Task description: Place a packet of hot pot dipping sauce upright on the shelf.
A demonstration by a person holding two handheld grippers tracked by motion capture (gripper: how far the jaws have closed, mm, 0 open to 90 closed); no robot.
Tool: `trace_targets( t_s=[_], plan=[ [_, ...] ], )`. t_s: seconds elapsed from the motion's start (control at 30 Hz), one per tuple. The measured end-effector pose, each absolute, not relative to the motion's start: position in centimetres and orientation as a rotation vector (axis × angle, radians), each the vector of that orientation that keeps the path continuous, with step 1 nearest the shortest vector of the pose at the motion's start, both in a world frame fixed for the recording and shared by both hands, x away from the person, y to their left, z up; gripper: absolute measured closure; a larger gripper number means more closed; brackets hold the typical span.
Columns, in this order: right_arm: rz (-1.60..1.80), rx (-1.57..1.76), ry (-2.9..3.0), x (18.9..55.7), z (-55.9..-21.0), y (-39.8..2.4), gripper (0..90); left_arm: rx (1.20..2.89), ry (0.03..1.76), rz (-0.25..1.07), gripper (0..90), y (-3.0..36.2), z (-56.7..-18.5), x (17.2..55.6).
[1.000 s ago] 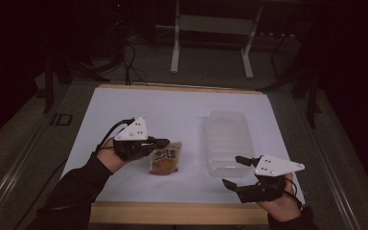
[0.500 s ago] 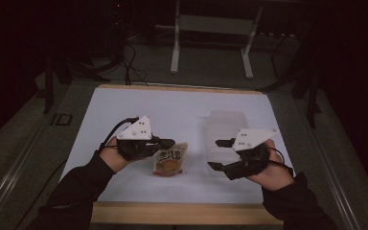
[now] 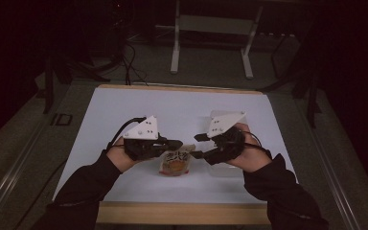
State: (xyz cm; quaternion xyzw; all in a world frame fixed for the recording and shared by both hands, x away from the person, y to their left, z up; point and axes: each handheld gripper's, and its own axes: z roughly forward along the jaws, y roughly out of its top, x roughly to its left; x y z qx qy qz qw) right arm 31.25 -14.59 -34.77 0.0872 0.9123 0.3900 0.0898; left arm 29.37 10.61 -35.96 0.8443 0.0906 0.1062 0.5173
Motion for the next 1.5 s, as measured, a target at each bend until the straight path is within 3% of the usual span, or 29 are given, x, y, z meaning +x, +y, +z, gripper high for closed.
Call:
trace_targets(
  t_s=[0.6, 1.1, 1.2, 1.23, 1.3, 1.33, 1.5],
  plan=[
    [1.055, 0.118, 2.858, 31.9, -35.2, -13.5, 86.2, 2.019, 0.205, 0.215, 90.0, 9.5, -36.4, 29.6],
    [1.024, 0.101, 2.902, 32.1, -34.1, -13.5, 89.5, 2.002, 0.174, 0.24, 88.2, 9.6, -36.0, 29.5],
    [1.025, 0.103, 2.902, 32.1, -33.9, -13.6, 89.5, 1.954, 0.149, 0.257, 76.8, 9.7, -35.7, 29.3],
    [1.013, 0.105, 2.9, 32.1, -33.8, -13.5, 89.5, 1.933, 0.129, 0.273, 76.8, 9.7, -35.5, 29.0],
    [0.999, 0.099, 2.898, 32.1, -33.7, -13.5, 89.5, 1.912, 0.119, 0.269, 68.6, 9.8, -35.0, 28.8],
    [0.999, 0.091, 2.893, 32.1, -33.6, -13.5, 89.6, 1.9, 0.118, 0.257, 60.3, 9.9, -34.8, 28.8],
    [0.985, 0.096, 2.891, 32.2, -33.2, -13.5, 89.6, 1.874, 0.131, 0.203, 48.9, 10.8, -34.0, 28.5]
  ],
)
